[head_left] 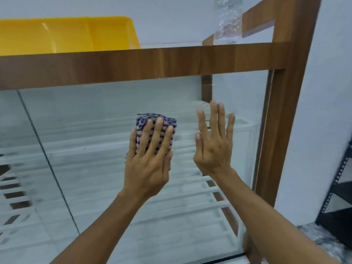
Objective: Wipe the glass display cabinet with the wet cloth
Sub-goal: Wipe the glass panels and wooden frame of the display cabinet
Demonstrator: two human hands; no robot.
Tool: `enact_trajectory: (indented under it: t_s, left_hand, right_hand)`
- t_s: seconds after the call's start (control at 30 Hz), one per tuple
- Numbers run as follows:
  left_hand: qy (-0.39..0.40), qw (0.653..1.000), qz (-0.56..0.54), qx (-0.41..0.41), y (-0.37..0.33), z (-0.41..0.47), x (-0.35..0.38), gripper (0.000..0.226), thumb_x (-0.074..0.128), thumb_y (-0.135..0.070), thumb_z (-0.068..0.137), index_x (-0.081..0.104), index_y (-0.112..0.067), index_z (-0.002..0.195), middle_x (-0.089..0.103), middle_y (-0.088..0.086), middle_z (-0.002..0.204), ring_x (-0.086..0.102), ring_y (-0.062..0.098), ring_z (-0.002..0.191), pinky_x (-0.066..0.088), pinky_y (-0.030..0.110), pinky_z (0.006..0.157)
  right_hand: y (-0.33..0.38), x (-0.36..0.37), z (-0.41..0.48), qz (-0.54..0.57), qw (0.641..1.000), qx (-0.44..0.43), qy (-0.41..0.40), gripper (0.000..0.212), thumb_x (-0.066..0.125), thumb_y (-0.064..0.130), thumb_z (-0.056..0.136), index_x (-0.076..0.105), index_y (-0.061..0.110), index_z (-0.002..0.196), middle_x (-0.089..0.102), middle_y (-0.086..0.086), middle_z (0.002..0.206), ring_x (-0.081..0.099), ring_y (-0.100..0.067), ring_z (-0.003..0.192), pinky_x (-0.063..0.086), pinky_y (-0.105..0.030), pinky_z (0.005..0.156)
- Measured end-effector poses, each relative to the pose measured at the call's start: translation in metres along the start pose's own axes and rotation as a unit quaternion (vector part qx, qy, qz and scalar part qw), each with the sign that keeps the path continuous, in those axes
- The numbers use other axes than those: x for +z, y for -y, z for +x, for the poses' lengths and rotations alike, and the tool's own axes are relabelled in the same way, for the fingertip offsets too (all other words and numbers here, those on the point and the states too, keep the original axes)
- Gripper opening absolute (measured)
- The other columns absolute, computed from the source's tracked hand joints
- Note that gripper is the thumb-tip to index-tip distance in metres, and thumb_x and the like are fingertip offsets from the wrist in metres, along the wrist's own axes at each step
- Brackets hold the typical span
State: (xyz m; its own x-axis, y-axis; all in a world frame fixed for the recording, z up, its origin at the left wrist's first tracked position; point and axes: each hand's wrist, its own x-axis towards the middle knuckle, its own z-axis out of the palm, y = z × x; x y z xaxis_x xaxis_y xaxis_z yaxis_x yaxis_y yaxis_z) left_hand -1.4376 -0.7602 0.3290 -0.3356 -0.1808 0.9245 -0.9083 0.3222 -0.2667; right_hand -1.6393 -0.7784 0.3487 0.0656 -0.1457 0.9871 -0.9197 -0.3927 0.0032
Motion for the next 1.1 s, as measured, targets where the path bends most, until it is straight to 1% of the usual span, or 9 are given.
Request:
enact_trajectory:
  t_s: [0.13,0.23,0.37,0.43,0.53,0.6,0.73,0.9,1.1]
  left_hand:
    - [-0.032,0.998,-0.005,-0.046,-0.043,0.042,0.012,0.060,0.043,-0.032,0.108,0.029,-0.012,0.162,0.018,0.015,0.169,0.010,0.031,0.159,0.010,0.056,0.128]
    - [-0.018,0.999,-0.032,0.006,-0.095,0.075,0.026,0.058,0.040,-0.031,0.109,0.028,-0.011,0.162,0.020,0.015,0.170,0.013,0.031,0.158,0.008,0.052,0.129]
    - [0.019,0.995,-0.028,0.090,-0.115,0.055,0.036,0.063,0.049,-0.025,0.105,0.027,-0.012,0.163,0.018,0.014,0.171,0.009,0.029,0.160,0.008,0.051,0.130]
    - [-0.003,0.996,-0.017,0.083,-0.119,0.061,0.039,0.061,0.049,-0.028,0.106,0.030,-0.012,0.162,0.022,0.013,0.170,0.011,0.028,0.159,0.009,0.052,0.129]
    - [-0.032,0.999,-0.023,0.020,-0.149,0.097,0.048,0.059,0.043,-0.033,0.108,0.030,-0.013,0.162,0.020,0.013,0.169,0.014,0.029,0.158,0.007,0.051,0.129]
    - [-0.031,0.999,-0.027,0.029,-0.175,0.114,0.056,0.059,0.042,-0.034,0.109,0.029,-0.012,0.162,0.022,0.013,0.170,0.014,0.029,0.158,0.007,0.051,0.129]
    - [-0.021,0.998,-0.037,0.039,-0.206,0.109,0.069,0.060,0.041,-0.032,0.109,0.028,-0.008,0.162,0.023,0.015,0.169,0.011,0.029,0.158,0.009,0.052,0.130]
    - [-0.016,0.995,-0.040,0.085,-0.201,0.078,0.074,0.062,0.051,-0.028,0.105,0.032,-0.008,0.161,0.027,0.016,0.168,0.017,0.029,0.158,0.013,0.052,0.129]
    - [-0.009,0.996,-0.040,0.075,-0.174,0.060,0.064,0.056,0.039,-0.030,0.109,0.030,-0.012,0.161,0.024,0.014,0.168,0.013,0.025,0.158,0.005,0.050,0.130]
  right_hand:
    - [-0.033,-0.014,-0.002,0.000,0.999,-0.030,0.018,0.053,0.036,0.022,0.105,0.033,0.008,0.156,0.029,-0.023,0.164,0.017,-0.037,0.156,0.008,-0.058,0.127]
    - [-0.046,-0.026,0.002,0.002,1.000,-0.001,-0.003,0.052,0.030,0.025,0.108,0.033,0.002,0.154,0.028,-0.026,0.162,0.017,-0.037,0.155,0.012,-0.060,0.126]
    - [-0.086,-0.057,-0.007,-0.075,0.996,0.037,-0.025,0.058,0.048,0.020,0.100,0.039,0.003,0.154,0.026,-0.026,0.163,0.012,-0.037,0.156,0.008,-0.061,0.126]
    - [-0.110,-0.069,-0.011,-0.092,0.994,0.057,-0.028,0.061,0.048,0.019,0.098,0.036,0.004,0.156,0.023,-0.024,0.165,0.013,-0.039,0.156,0.005,-0.059,0.126]
    - [-0.140,-0.075,-0.018,-0.045,0.998,0.036,-0.018,0.060,0.048,0.009,0.098,0.033,0.004,0.156,0.025,-0.027,0.163,0.016,-0.043,0.154,0.016,-0.062,0.125]
    - [-0.150,-0.075,-0.023,-0.007,1.000,0.015,-0.016,0.057,0.045,0.007,0.100,0.031,0.001,0.155,0.027,-0.028,0.162,0.014,-0.040,0.155,0.023,-0.064,0.122]
    - [-0.152,-0.071,-0.028,0.038,0.999,0.022,-0.030,0.050,0.033,0.011,0.105,0.033,-0.007,0.151,0.032,-0.030,0.159,0.022,-0.041,0.152,0.029,-0.064,0.120]
    - [-0.154,-0.071,-0.032,0.042,0.998,0.026,-0.033,0.050,0.040,0.005,0.102,0.036,-0.009,0.150,0.034,-0.031,0.158,0.027,-0.046,0.151,0.031,-0.063,0.119]
    - [-0.105,-0.060,-0.036,0.001,0.991,0.125,-0.055,0.058,0.044,0.008,0.101,0.029,-0.005,0.155,0.023,-0.027,0.164,0.011,-0.037,0.156,0.006,-0.057,0.127]
